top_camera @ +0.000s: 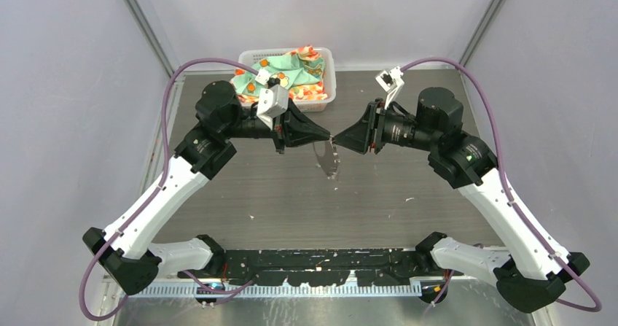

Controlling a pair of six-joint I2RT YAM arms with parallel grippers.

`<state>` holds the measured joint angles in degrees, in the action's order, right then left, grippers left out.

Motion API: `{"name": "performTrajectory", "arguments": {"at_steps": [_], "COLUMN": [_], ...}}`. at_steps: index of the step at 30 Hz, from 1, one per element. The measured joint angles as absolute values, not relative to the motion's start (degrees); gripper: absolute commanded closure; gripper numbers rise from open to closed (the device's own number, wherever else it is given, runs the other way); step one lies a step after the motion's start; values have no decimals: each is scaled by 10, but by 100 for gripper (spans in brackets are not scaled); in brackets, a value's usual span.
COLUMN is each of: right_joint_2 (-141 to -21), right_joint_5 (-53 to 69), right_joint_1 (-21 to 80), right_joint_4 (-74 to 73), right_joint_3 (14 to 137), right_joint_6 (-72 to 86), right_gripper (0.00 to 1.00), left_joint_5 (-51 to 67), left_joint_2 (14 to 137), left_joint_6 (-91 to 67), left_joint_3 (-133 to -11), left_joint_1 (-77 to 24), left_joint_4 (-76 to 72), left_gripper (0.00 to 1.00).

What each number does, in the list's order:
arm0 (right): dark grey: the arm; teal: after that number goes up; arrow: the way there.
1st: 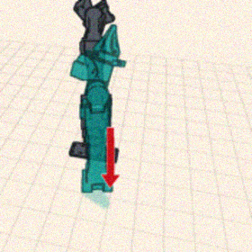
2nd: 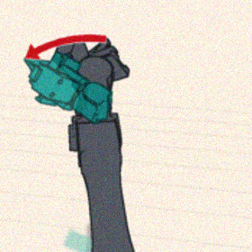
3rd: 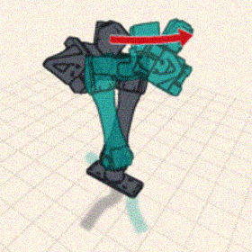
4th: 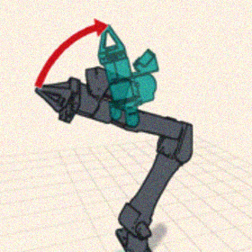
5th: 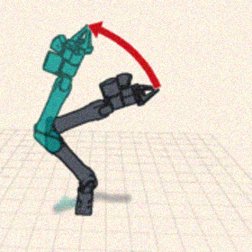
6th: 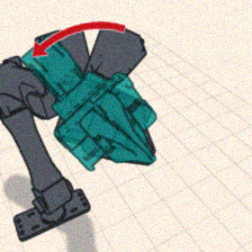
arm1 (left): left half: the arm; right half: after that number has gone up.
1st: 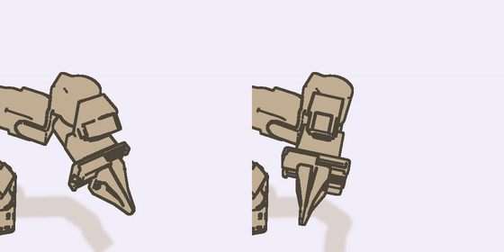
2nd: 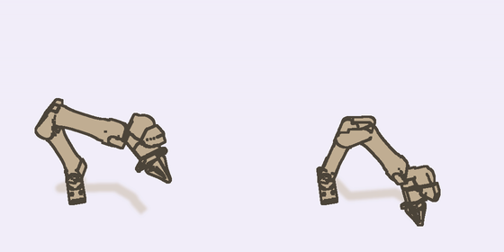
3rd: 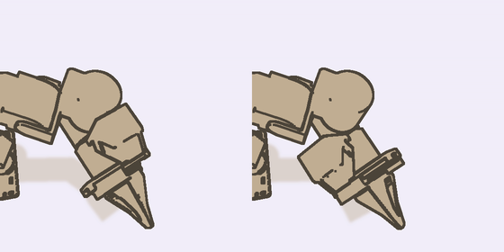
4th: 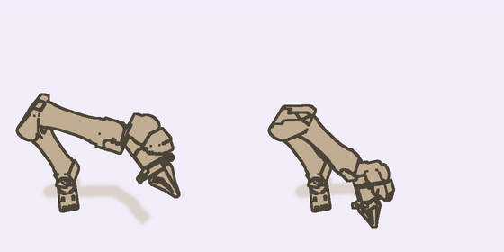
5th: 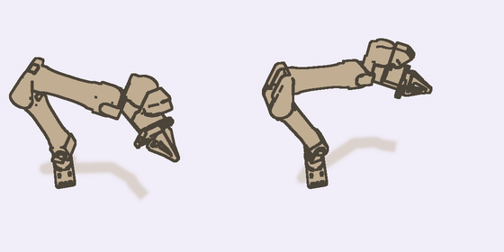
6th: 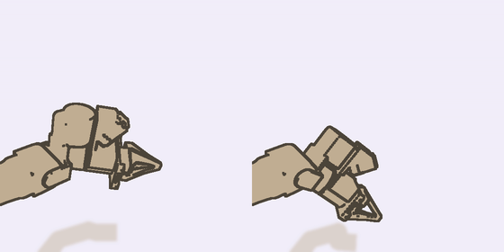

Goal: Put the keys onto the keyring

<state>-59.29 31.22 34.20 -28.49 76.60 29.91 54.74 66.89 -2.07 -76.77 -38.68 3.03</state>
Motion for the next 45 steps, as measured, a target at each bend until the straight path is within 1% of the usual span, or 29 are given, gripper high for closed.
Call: {"name": "performTrajectory", "arguments": {"at_steps": [3, 5, 11, 15, 26, 29, 31, 34, 35, 40, 41, 42, 43, 45], "right_joint_2": [-588, -580, -541, -533, -578, -582, -583, -583, -583, -586, -588, -591, -595, -605], "right_joint_5": [312, 312, 337, 372, 435, 447, 452, 456, 459, 466, 465, 464, 462, 457], "right_joint_1": [335, 333, 333, 333, 333, 333, 333, 333, 333, 333, 333, 333, 333, 333], "right_joint_4": [-296, -304, -292, -242, -187, -177, -173, -168, -167, -177, -190, -212, -237, -292], "right_joint_3": [766, 766, 766, 762, 761, 761, 761, 761, 761, 763, 767, 776, 786, 811], "right_joint_6": [283, 269, 229, 219, 209, 210, 212, 213, 214, 208, 200, 190, 177, 152], "right_gripper": [41, 38, 37, 42, 67, 77, 82, 96, 99, 99, 99, 99, 99, 99], "left_joint_5": [551, 551, 551, 554, 557, 557, 557, 557, 557, 555, 555, 555, 556, 564], "left_joint_2": [666, 664, 664, 664, 668, 668, 670, 670, 670, 670, 670, 671, 672, 679], "left_joint_6": [-21, -22, -28, -36, -57, -59, -60, -61, -62, -61, -57, -50, -41, -8], "left_joint_3": [-768, -768, -768, -768, -780, -780, -780, -780, -780, -780, -780, -781, -783, -798], "left_joint_1": [-387, -387, -387, -387, -387, -387, -387, -387, -387, -387, -387, -387, -388, -390], "left_joint_4": [27, 26, 25, 25, 25, 25, 25, 25, 25, 34, 43, 56, 70, 116], "left_gripper": [100, 100, 100, 100, 100, 100, 100, 100, 100, 100, 95, 86, 78, 67]}}
